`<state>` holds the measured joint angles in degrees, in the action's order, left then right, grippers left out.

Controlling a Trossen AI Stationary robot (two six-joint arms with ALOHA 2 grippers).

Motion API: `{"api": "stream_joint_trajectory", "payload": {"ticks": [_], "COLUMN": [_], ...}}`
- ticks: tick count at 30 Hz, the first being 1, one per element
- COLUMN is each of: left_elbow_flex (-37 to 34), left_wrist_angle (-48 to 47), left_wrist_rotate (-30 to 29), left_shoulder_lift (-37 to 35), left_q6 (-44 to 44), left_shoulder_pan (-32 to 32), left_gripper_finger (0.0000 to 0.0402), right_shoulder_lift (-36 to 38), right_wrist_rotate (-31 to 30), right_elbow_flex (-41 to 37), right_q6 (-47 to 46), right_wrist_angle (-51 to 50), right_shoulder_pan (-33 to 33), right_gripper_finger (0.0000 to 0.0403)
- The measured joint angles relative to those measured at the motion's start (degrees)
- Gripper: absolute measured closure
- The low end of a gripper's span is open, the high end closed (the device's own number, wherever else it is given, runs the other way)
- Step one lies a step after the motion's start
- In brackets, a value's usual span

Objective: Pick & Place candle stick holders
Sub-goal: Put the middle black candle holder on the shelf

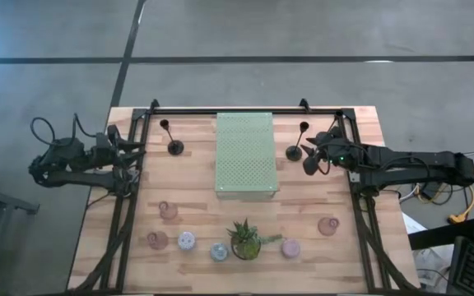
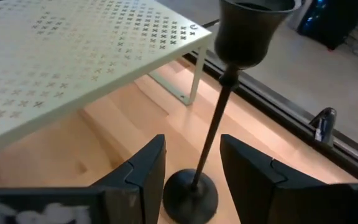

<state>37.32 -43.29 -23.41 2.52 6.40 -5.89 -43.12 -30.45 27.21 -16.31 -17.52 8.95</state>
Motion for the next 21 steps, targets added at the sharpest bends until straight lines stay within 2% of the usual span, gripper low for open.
{"api": "stream_joint_trajectory", "payload": {"ticks": [6,18,21], "left_elbow_flex": [0.0,0.0,0.0], "left_wrist_angle": [0.0,0.0,0.0], "left_wrist_rotate": [0.0,0.0,0.0], "left_shoulder_lift": [0.0,0.0,0.0], "left_q6": [0.0,0.0,0.0], "left_shoulder_pan": [0.0,0.0,0.0], "left_gripper_finger": [0.0271,0.0271,0.0271], "right_shoulder_lift": [-2.7,-9.7,-10.4], "right_wrist_rotate": [-3.7,-4.3,-3.9], "right_elbow_flex": [-1.1,-1.2,-1.2], "right_q6": [1.3,1.3,0.2], "right_wrist_angle": [6.4,14.5,15.6], "right_shoulder_pan": [0.5,5.7,6.2], "right_gripper_finger": [0.0276,0.0278,0.0294]}}
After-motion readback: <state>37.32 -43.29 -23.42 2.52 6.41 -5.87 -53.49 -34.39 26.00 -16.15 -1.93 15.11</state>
